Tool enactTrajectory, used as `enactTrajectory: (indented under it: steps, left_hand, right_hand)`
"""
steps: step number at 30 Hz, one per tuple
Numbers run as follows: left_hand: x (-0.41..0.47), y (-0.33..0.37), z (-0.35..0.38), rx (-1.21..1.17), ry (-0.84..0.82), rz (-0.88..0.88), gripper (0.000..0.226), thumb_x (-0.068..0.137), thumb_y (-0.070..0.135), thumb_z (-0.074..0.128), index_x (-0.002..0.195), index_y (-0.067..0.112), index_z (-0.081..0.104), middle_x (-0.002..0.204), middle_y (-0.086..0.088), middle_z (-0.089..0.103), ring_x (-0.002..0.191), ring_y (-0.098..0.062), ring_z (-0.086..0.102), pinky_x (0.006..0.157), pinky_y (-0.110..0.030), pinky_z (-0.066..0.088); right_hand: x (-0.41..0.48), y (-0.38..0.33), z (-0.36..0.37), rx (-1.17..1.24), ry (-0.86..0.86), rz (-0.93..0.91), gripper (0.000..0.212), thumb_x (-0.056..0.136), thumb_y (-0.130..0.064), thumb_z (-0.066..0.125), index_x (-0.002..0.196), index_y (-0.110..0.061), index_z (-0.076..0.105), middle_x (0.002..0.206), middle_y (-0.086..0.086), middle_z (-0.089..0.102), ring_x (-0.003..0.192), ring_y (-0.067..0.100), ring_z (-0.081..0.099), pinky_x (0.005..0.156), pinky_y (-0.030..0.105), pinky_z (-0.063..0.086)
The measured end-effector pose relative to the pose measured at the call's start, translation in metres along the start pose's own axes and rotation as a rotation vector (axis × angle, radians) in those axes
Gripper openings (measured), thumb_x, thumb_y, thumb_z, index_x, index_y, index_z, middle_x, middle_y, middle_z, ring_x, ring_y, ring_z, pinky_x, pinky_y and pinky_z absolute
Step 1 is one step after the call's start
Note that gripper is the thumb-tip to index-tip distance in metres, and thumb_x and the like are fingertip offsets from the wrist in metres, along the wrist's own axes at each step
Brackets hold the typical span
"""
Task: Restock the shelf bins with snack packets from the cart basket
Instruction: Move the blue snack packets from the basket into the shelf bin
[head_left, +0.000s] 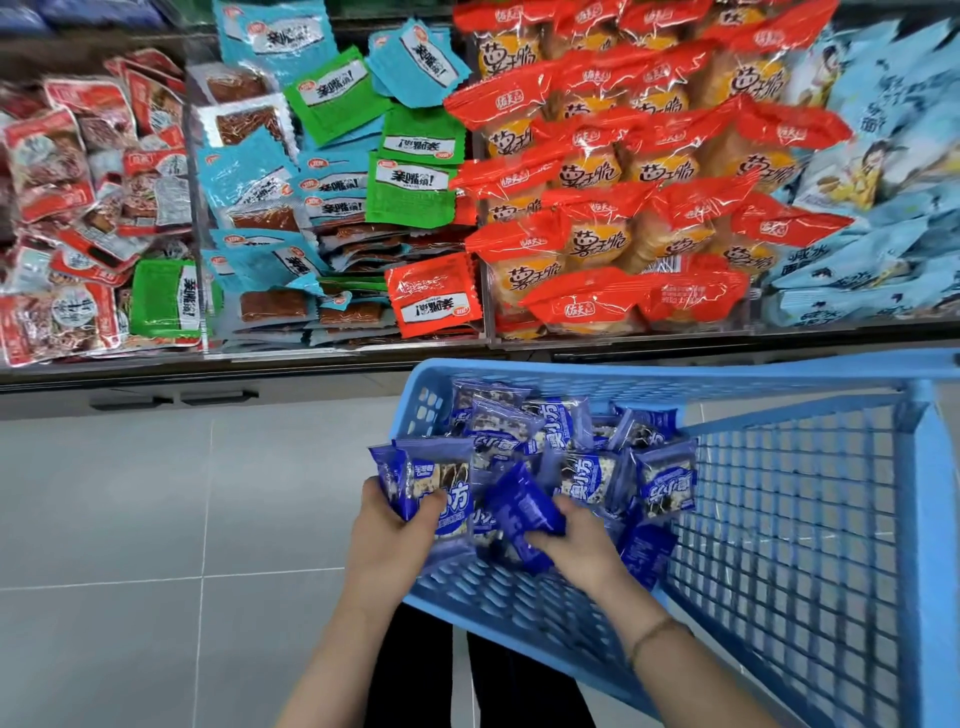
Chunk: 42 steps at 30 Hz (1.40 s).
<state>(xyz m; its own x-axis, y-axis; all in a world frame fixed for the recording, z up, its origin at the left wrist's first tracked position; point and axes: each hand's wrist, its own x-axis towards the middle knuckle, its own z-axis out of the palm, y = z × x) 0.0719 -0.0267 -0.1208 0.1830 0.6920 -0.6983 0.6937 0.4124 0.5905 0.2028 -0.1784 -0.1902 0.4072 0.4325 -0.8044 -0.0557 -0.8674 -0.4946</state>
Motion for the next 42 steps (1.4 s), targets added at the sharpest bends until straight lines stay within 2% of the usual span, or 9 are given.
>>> enactTrajectory:
  steps: [5,12,15,17,20,23,28,34,42]
  left_hand:
    - [-0.012,0.001,0.031,-0.034,0.027,0.022,0.036,0.084,0.016,0.068,0.113,0.013,0.047,0.097,0.002,0.063,0.089,-0.019,0.06,0.079,-0.029,0.043]
    - [-0.017,-0.002,0.034,-0.181,-0.065,-0.015,0.034,0.079,0.021,0.062,0.112,0.024,0.053,0.102,0.007,0.067,0.096,-0.013,0.064,0.087,-0.033,0.047]
    - [-0.019,-0.004,0.033,-0.215,-0.104,-0.038,0.024,0.088,0.013,0.056,0.1,0.034,0.057,0.091,0.015,0.071,0.081,0.003,0.067,0.071,-0.017,0.048]
    - [-0.022,-0.004,0.035,-0.288,-0.137,-0.08,0.018,0.092,0.022,0.052,0.104,0.033,0.059,0.093,0.016,0.072,0.087,-0.002,0.068,0.082,-0.029,0.054]
    - [-0.028,0.0,0.04,-0.367,-0.21,-0.081,0.039,0.087,0.057,0.05,0.116,0.031,0.055,0.112,0.017,0.068,0.103,-0.004,0.065,0.092,-0.039,0.05]
    - [-0.03,0.004,0.04,-0.278,-0.251,0.03,0.05,0.064,0.047,0.075,0.105,0.031,0.051,0.099,0.018,0.069,0.085,0.009,0.066,0.069,-0.011,0.049]
    - [-0.023,0.002,0.019,-0.219,-0.242,0.067,0.059,0.056,0.027,0.079,0.108,0.021,0.053,0.095,0.005,0.074,0.086,-0.009,0.071,0.076,-0.025,0.051]
    - [-0.014,-0.017,-0.02,-0.296,-0.174,0.082,0.064,0.056,0.019,0.087,0.111,0.017,0.055,0.1,-0.002,0.074,0.091,-0.021,0.071,0.082,-0.036,0.052]
    - [-0.013,-0.029,-0.025,-0.328,-0.187,0.117,0.055,0.062,0.02,0.074,0.113,0.017,0.054,0.1,0.001,0.074,0.088,-0.016,0.072,0.065,-0.018,0.055]
  right_hand:
    - [-0.051,-0.039,-0.004,0.342,0.245,-0.202,0.022,0.086,-0.02,0.065,0.098,-0.031,0.052,0.088,-0.012,0.065,0.077,-0.002,0.061,0.063,0.01,0.044]
    - [-0.069,-0.04,-0.012,0.304,0.161,-0.389,0.015,0.09,-0.019,0.059,0.092,-0.034,0.064,0.109,-0.023,0.052,0.11,-0.006,0.048,0.093,0.011,0.033]
    - [-0.064,-0.035,-0.019,0.376,0.147,-0.345,0.034,0.081,-0.014,0.072,0.103,-0.034,0.053,0.122,-0.019,0.047,0.115,-0.008,0.043,0.089,0.003,0.033]
    - [-0.061,-0.036,-0.023,0.497,0.007,-0.229,0.052,0.081,-0.023,0.072,0.12,-0.041,0.044,0.133,-0.026,0.038,0.121,-0.01,0.037,0.091,0.002,0.033]
    - [-0.063,-0.039,-0.018,0.45,-0.064,-0.12,0.07,0.08,-0.042,0.067,0.142,-0.033,0.036,0.138,-0.021,0.042,0.127,0.001,0.041,0.11,0.027,0.032]
    - [-0.068,-0.041,-0.005,0.364,-0.041,-0.142,0.058,0.086,-0.05,0.057,0.139,-0.035,0.04,0.12,-0.016,0.06,0.104,-0.007,0.054,0.099,0.019,0.041]
    - [-0.056,-0.033,-0.016,0.429,-0.172,-0.033,0.028,0.091,-0.054,0.042,0.104,-0.043,0.063,0.1,-0.036,0.061,0.104,-0.011,0.055,0.085,0.007,0.037]
    - [0.016,0.009,-0.05,-0.476,0.236,-0.158,0.059,0.089,-0.017,0.06,0.143,-0.017,0.034,0.141,0.003,0.04,0.119,0.017,0.047,0.11,0.031,0.037]
    - [0.056,0.012,-0.058,-1.029,0.192,-0.194,0.061,0.079,0.004,0.062,0.135,-0.011,0.042,0.131,0.008,0.043,0.123,0.023,0.044,0.108,0.036,0.039]
